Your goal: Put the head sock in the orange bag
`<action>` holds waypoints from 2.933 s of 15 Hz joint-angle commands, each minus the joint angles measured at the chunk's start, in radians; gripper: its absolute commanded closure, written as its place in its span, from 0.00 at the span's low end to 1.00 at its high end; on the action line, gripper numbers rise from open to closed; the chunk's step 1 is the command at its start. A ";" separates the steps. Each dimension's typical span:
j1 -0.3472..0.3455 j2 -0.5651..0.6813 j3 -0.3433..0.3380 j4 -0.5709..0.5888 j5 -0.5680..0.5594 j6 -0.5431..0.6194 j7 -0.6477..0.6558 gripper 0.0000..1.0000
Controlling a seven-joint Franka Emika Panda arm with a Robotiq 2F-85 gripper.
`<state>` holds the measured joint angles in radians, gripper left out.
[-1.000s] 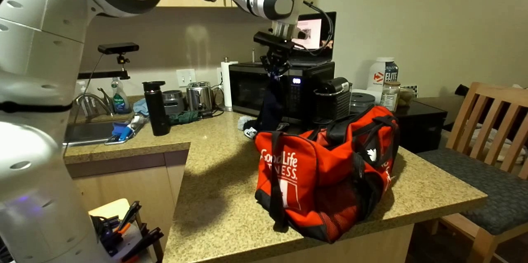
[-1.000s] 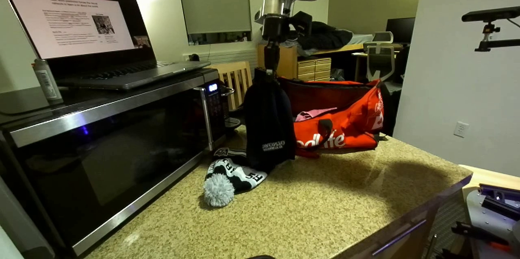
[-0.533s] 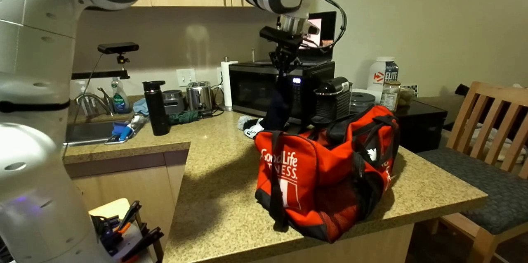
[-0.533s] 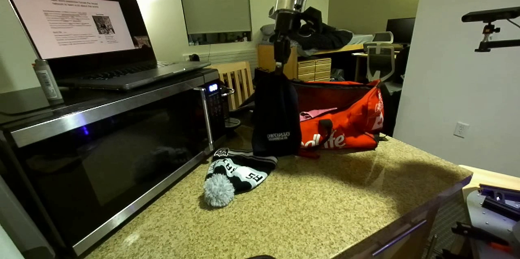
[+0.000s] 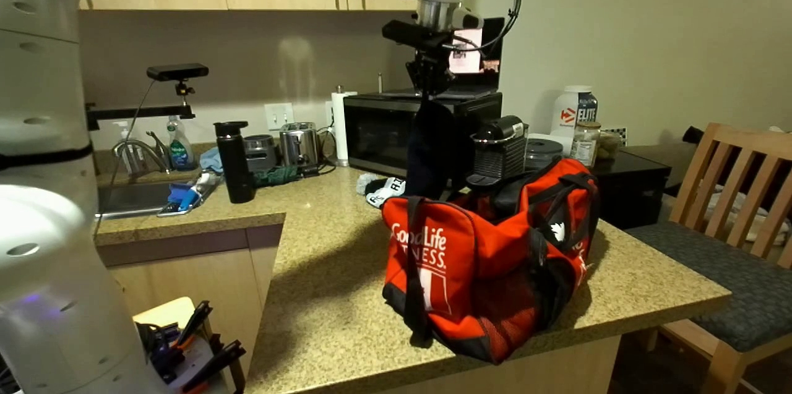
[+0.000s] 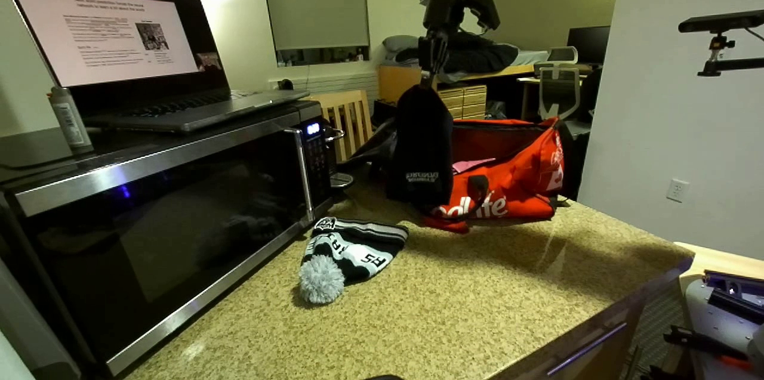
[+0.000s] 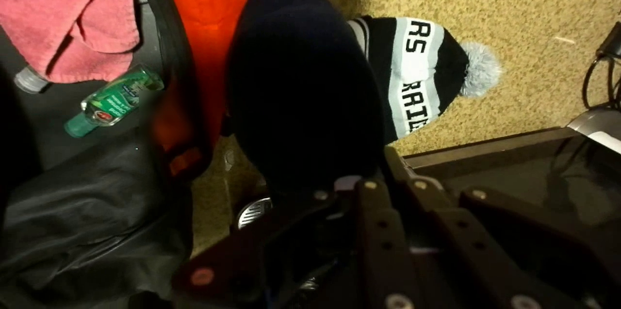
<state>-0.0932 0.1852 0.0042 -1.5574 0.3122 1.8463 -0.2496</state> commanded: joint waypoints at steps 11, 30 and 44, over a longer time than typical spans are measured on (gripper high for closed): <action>0.087 -0.241 0.024 -0.265 0.046 0.052 0.042 0.94; 0.122 -0.243 0.011 -0.300 0.145 0.124 0.058 0.95; 0.121 -0.209 0.010 -0.255 0.115 0.091 0.057 0.95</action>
<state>0.0297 -0.0245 0.0131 -1.8153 0.4280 1.9401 -0.1929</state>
